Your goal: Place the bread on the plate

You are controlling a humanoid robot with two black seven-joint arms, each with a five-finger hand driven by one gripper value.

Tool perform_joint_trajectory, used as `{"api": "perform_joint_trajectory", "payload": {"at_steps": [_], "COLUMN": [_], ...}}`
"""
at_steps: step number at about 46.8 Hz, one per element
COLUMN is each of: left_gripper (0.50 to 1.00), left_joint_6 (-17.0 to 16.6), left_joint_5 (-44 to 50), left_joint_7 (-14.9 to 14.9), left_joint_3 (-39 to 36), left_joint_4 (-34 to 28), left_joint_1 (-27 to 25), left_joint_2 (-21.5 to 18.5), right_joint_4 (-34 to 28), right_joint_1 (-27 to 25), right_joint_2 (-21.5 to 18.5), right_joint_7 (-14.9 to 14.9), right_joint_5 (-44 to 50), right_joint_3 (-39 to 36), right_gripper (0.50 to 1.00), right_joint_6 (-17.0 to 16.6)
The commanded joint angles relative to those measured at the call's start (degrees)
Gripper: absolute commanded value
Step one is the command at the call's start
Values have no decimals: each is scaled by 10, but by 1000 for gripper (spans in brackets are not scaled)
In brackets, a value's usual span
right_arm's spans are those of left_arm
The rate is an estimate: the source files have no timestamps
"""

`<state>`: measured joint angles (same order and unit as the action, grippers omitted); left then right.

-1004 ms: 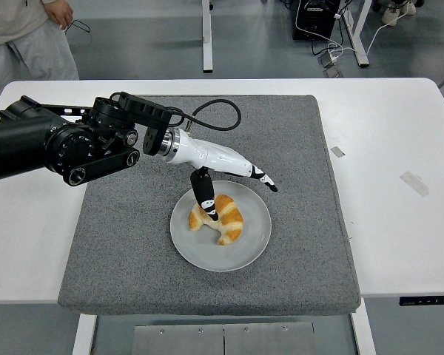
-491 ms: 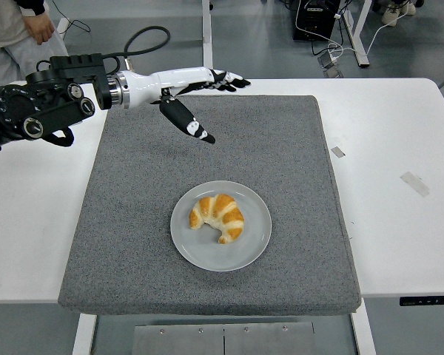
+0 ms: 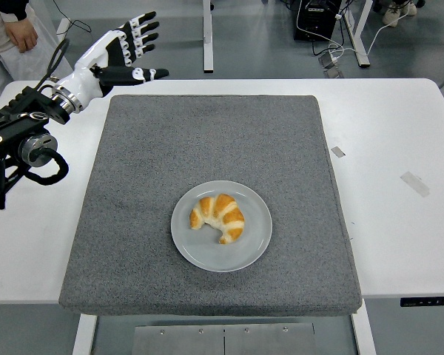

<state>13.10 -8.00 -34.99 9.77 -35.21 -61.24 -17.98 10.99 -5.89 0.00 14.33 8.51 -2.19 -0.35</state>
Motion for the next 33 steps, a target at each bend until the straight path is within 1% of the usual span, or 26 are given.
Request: {"api": "perform_joint_trajectory", "payload": {"at_steps": [1,7,13,21,27,33], "left_gripper": [996,996,998,998,998,998], "left_joint_6": [-2,-8,-11,-52,-76,-92], "left_joint_5": [4,13,41,105,137,139], "left_joint_7": [0,0,0,0,0,0], "left_joint_3": [74,164,220,250,273,283], "left_joint_4": [0,12,33,67,80,80], "left_joint_1": [40,87,118,131,134,139], "left_joint_2": [4,47,88,149,171,177], "right_joint_4": [2,3,5,5,5,4], "right_joint_1": [0,0,0,0,-3,-3], "right_joint_2": [0,0,0,0,0,0], "right_joint_7": [0,0,0,0,0,0], "right_joint_5": [0,-1,-1,-1,-1,-1], "right_joint_3": [0,-1,-1,-1,-1,-1], "right_gripper": [1000,1000,1000,1000,1000,1000], "right_joint_6": [0,0,-1,-1,-1,-1]}}
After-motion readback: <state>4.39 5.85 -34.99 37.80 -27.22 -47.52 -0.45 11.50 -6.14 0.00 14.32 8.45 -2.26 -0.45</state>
